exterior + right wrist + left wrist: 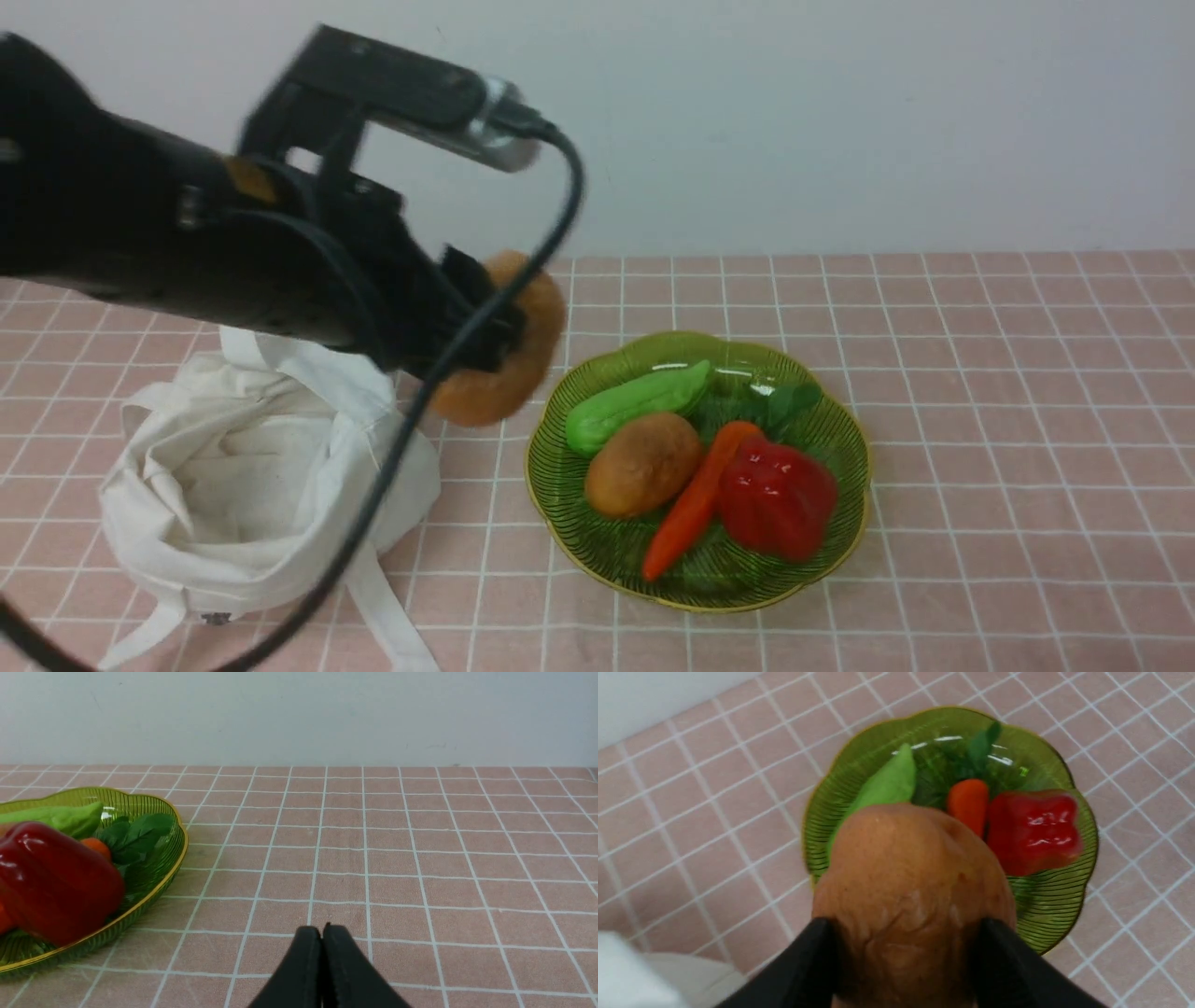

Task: Take vegetables from bag on pink coffee tablecloth place on plate.
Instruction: 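Take the potato out of the bag and place it on the plate with the left gripper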

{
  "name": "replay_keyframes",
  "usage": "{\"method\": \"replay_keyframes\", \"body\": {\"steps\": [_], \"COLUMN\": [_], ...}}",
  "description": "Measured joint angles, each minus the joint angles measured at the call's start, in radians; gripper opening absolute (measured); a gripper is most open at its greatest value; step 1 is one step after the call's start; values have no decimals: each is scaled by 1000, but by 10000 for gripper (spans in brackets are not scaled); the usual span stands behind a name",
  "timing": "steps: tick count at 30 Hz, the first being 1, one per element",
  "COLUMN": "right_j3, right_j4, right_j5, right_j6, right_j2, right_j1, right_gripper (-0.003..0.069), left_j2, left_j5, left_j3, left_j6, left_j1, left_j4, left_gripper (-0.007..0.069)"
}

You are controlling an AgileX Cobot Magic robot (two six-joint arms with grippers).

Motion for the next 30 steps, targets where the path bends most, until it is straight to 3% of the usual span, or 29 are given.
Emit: {"method": "replay_keyframes", "body": {"steps": [9, 20, 30], "right_j3": [0, 0, 0], "right_j4": [0, 0, 0], "right_j5": [0, 0, 0], "right_j6": [0, -1, 0], "right_j2": [0, 0, 0], "right_j1": [0, 0, 0], "right_gripper": [-15, -15, -15], "left_j2": [245, 379, 394], "left_j5": [-125, -273, -276], "left_j3": [0, 0, -13], "left_j6": [25, 25, 22], "left_j1": [-159, -167, -167], "left_j4": [-21, -63, -87], "left_gripper": [353, 356, 611]}}
